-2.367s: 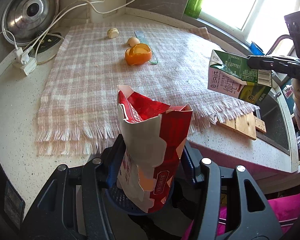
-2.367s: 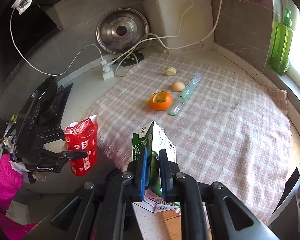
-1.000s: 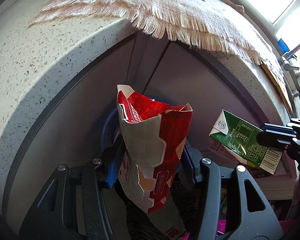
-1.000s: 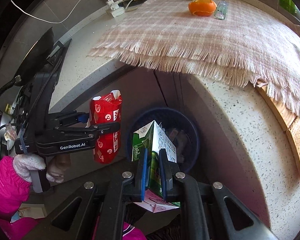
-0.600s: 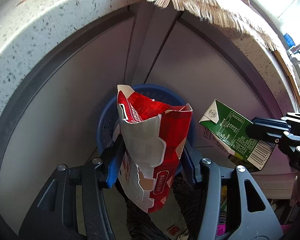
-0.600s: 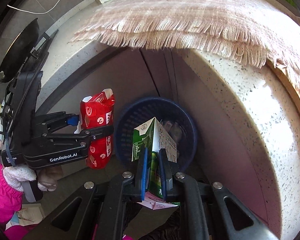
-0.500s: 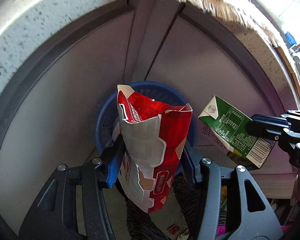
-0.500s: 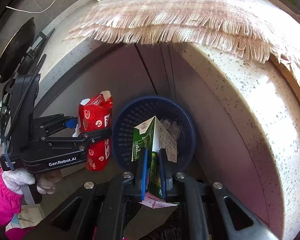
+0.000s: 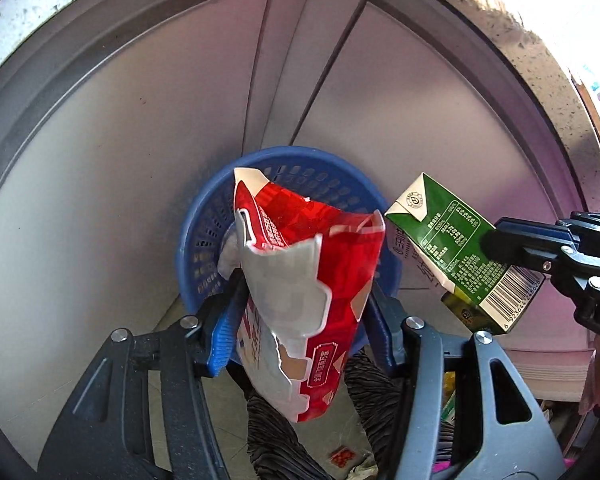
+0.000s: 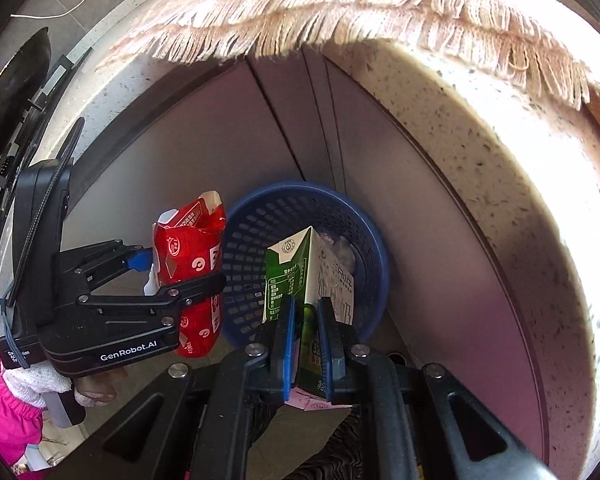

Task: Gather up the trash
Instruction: 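Open both tools to drop the tissue pack and carton into the wastebasket, then move both tools back up over the pink cloth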

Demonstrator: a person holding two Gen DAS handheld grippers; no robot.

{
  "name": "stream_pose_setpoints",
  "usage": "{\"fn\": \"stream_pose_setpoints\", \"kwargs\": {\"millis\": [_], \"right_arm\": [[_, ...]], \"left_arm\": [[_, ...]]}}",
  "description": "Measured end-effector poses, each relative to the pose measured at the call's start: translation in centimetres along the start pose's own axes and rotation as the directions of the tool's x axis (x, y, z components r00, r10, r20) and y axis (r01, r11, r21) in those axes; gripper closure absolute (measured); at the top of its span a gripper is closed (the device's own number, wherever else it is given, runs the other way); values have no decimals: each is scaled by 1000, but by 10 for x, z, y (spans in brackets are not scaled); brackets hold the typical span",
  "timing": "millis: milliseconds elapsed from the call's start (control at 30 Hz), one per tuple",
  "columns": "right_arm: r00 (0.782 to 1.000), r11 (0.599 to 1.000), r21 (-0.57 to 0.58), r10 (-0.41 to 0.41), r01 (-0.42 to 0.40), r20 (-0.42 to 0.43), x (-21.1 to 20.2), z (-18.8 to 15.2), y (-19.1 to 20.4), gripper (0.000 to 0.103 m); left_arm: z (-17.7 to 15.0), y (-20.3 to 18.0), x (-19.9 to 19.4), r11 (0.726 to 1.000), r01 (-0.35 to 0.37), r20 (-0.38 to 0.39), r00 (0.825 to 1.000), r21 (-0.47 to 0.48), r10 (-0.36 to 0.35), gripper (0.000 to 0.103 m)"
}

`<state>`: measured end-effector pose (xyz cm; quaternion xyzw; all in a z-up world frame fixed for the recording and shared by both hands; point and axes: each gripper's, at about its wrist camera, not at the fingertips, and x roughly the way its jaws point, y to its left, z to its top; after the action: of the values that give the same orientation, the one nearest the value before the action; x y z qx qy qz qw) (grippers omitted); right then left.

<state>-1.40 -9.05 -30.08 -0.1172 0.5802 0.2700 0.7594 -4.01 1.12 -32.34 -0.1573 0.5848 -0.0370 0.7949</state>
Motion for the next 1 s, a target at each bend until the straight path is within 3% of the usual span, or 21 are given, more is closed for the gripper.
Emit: {"fn": "stream_pose_setpoints", "kwargs": {"millis": [133, 167, 233, 700, 1000], "right_arm": [[1000, 1000, -13, 2, -2, -5, -3, 3, -1, 91], [1000, 1000, -15, -2, 2, -3, -5, 3, 0, 79], [1000, 1000, -16, -5, 5, 5, -9, 4, -1, 67], [1000, 1000, -16, 23, -22, 9, -28, 6, -11, 61], [997, 997, -53, 65, -62, 42, -64, 3, -6, 54]], "left_arm": [[1, 2, 4, 1000, 5, 0, 1000, -15, -5, 41], [1, 3, 5, 1000, 7, 0, 1000, -19, -7, 41], [1, 4, 7, 1000, 6, -2, 1000, -21, -6, 37], [0, 2, -6, 999, -32, 6, 999, -6, 32, 35], [6, 4, -46, 998, -62, 74, 995, -4, 62, 35]]}}
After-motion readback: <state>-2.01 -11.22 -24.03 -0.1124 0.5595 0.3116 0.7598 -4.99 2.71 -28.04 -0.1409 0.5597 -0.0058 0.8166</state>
